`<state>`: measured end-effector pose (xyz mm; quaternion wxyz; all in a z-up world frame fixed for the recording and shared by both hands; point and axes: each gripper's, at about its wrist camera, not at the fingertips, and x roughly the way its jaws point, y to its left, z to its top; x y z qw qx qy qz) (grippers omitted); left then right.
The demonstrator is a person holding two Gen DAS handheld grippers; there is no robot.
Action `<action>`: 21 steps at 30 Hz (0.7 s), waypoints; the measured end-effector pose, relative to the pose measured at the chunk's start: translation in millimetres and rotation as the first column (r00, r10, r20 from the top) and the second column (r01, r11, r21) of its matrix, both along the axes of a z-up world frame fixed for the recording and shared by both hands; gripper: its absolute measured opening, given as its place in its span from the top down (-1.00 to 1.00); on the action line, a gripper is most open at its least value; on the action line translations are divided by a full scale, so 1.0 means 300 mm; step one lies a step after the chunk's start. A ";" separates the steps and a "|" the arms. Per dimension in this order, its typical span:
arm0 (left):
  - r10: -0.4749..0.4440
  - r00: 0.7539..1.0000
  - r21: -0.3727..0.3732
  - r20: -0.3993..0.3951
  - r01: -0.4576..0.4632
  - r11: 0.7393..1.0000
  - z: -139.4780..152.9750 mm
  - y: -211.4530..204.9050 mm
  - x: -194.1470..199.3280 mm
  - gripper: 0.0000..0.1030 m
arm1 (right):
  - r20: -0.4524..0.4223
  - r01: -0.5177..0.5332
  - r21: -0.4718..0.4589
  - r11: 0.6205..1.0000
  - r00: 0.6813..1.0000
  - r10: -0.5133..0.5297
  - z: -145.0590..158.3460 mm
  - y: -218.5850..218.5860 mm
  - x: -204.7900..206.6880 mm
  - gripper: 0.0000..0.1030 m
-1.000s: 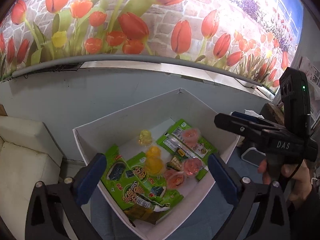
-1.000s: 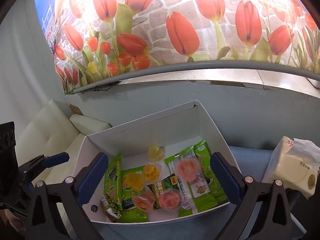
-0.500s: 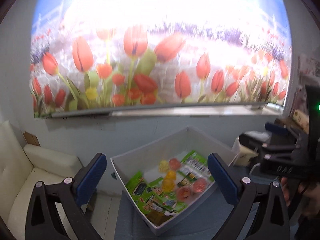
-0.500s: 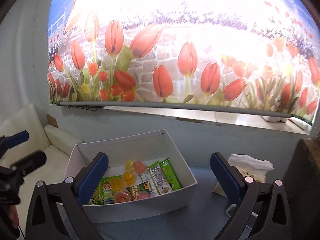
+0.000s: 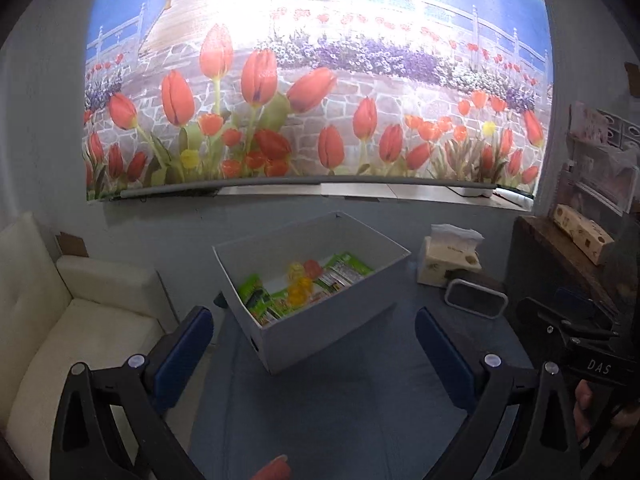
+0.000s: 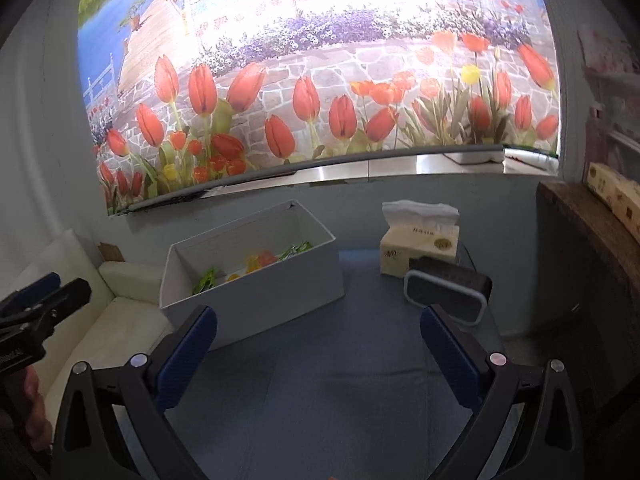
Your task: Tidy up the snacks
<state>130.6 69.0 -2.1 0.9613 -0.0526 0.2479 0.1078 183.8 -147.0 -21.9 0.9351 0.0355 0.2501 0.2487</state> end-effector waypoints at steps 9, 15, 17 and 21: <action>-0.047 0.999 -0.013 -0.011 0.046 0.999 0.002 -0.181 -0.220 -1.00 | 0.025 -0.041 -0.044 0.998 0.999 0.042 0.030 -0.110 -0.290 -1.00; -0.052 0.998 -0.084 -0.037 0.049 0.995 -0.005 -0.176 -0.282 -1.00 | -0.002 -0.047 -0.057 0.997 0.999 0.047 0.037 -0.147 -0.353 -1.00; -0.047 0.998 -0.082 -0.040 0.043 0.996 -0.007 -0.174 -0.296 -1.00 | -0.009 -0.059 -0.055 0.997 0.998 0.058 0.030 -0.145 -0.363 -1.00; -0.033 0.998 -0.075 -0.045 0.029 0.997 -0.006 -0.167 -0.317 -1.00 | -0.045 -0.093 -0.046 0.995 0.995 0.091 0.011 -0.129 -0.374 -1.00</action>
